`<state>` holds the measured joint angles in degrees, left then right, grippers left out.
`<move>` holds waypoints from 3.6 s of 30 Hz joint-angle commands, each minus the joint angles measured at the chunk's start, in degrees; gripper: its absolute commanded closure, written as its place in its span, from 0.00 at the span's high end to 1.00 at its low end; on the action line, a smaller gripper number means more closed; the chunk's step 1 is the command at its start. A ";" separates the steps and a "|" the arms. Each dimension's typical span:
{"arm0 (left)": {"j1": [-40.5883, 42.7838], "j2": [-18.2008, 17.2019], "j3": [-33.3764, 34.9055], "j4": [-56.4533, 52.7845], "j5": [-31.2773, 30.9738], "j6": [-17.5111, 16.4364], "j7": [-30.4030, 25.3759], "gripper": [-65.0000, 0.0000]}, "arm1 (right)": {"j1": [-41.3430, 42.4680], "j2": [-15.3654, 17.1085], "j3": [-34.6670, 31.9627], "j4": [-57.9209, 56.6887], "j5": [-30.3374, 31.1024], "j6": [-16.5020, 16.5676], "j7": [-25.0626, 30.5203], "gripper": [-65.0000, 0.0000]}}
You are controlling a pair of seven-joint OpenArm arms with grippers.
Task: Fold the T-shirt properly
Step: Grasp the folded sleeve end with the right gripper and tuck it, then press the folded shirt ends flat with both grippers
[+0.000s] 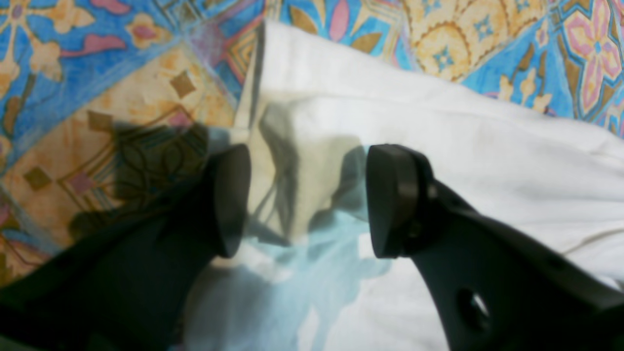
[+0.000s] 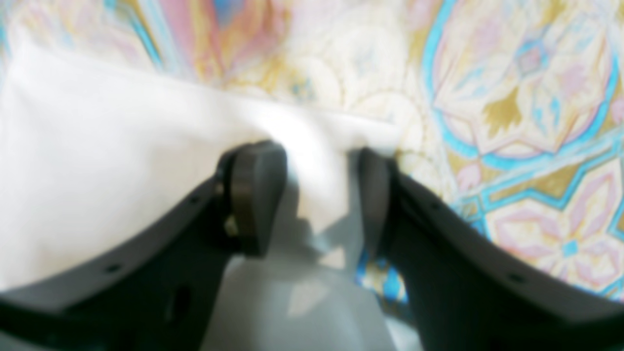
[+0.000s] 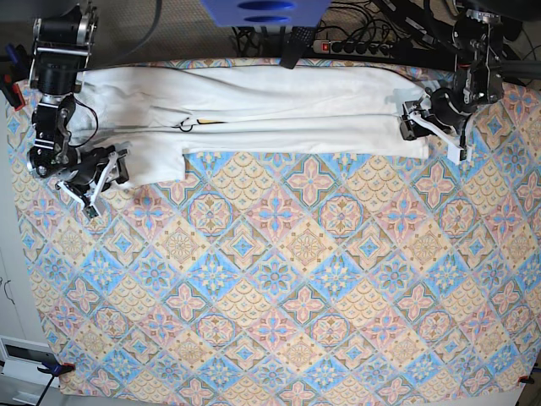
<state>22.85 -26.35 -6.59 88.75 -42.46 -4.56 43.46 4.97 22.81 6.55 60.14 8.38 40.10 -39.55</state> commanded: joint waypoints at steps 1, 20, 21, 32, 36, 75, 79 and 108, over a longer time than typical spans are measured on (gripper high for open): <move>-0.21 -0.68 -0.40 0.70 -0.31 -0.15 -0.69 0.58 | 0.87 0.62 0.18 -0.40 0.28 -0.10 1.00 0.43; -0.21 -0.77 -0.40 0.70 -0.31 -0.15 -0.69 0.58 | 0.70 1.94 8.18 -1.46 0.28 -0.58 2.32 0.43; -0.21 -0.77 -0.40 0.70 -0.31 -0.15 -0.69 0.58 | 0.61 1.94 7.83 -1.46 0.28 -0.58 2.32 0.43; -0.21 -0.77 -0.40 0.70 -0.31 -0.15 -0.69 0.58 | 0.35 1.59 0.71 -1.46 0.28 -0.49 2.23 0.43; -0.21 -0.77 -0.40 0.70 -0.31 -0.15 -0.69 0.58 | 0.35 1.59 -1.67 -1.55 0.28 -0.49 2.23 0.43; -0.39 -0.60 -0.49 0.70 -0.31 -0.15 -1.13 0.58 | -31.39 -4.48 13.72 51.11 0.63 -0.10 -15.00 0.01; -0.39 -0.60 -0.49 0.70 -0.31 -0.15 -1.13 0.58 | -35.35 -4.57 16.62 51.47 0.63 -0.10 -14.56 0.01; 1.81 -2.35 -9.63 10.28 -0.22 -0.15 5.55 0.59 | -31.21 -4.57 16.18 50.94 0.28 -0.10 -14.47 0.36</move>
<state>24.77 -27.92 -15.94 98.13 -42.09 -4.34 49.63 -26.41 17.30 22.44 110.00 8.14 40.25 -54.83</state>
